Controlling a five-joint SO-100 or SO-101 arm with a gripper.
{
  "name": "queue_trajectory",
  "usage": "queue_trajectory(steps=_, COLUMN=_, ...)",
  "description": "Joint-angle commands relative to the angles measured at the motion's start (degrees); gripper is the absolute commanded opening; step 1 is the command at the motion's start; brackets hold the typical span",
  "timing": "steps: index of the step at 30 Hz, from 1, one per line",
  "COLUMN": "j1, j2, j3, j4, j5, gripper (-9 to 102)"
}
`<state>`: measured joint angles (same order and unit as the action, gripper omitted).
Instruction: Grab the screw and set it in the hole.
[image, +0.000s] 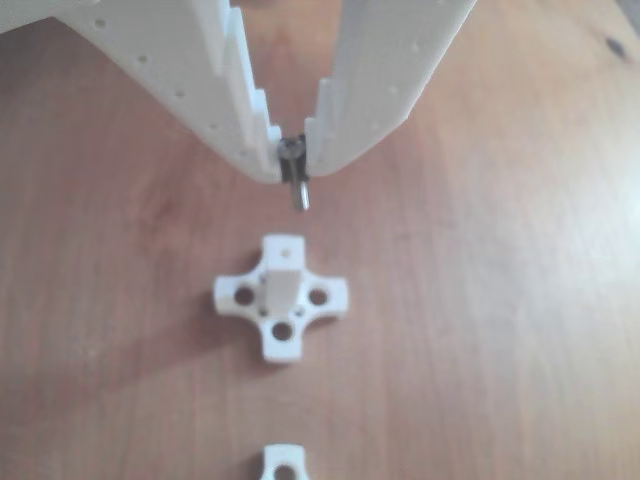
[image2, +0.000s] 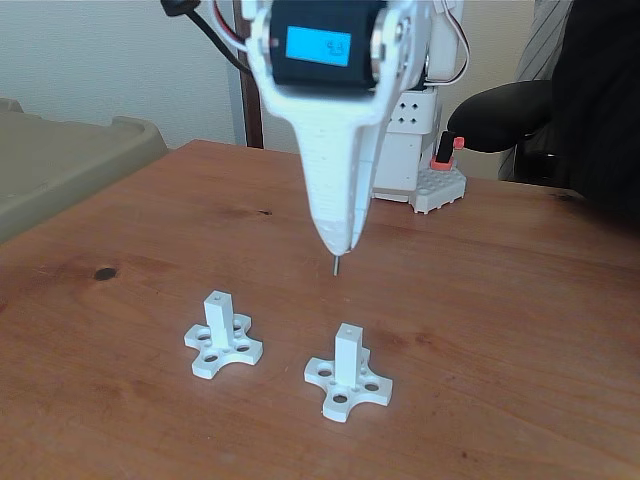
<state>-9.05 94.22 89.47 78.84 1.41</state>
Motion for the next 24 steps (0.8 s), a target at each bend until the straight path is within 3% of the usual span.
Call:
queue_trajectory(steps=1, j1=-0.7, j2=5.6, j3=-0.3, j4=-1.0, j5=0.4, gripper=-4)
queue_trajectory(steps=24, j1=-0.1, j2=4.7, j3=4.7, j4=-5.2, j5=0.0, gripper=-4)
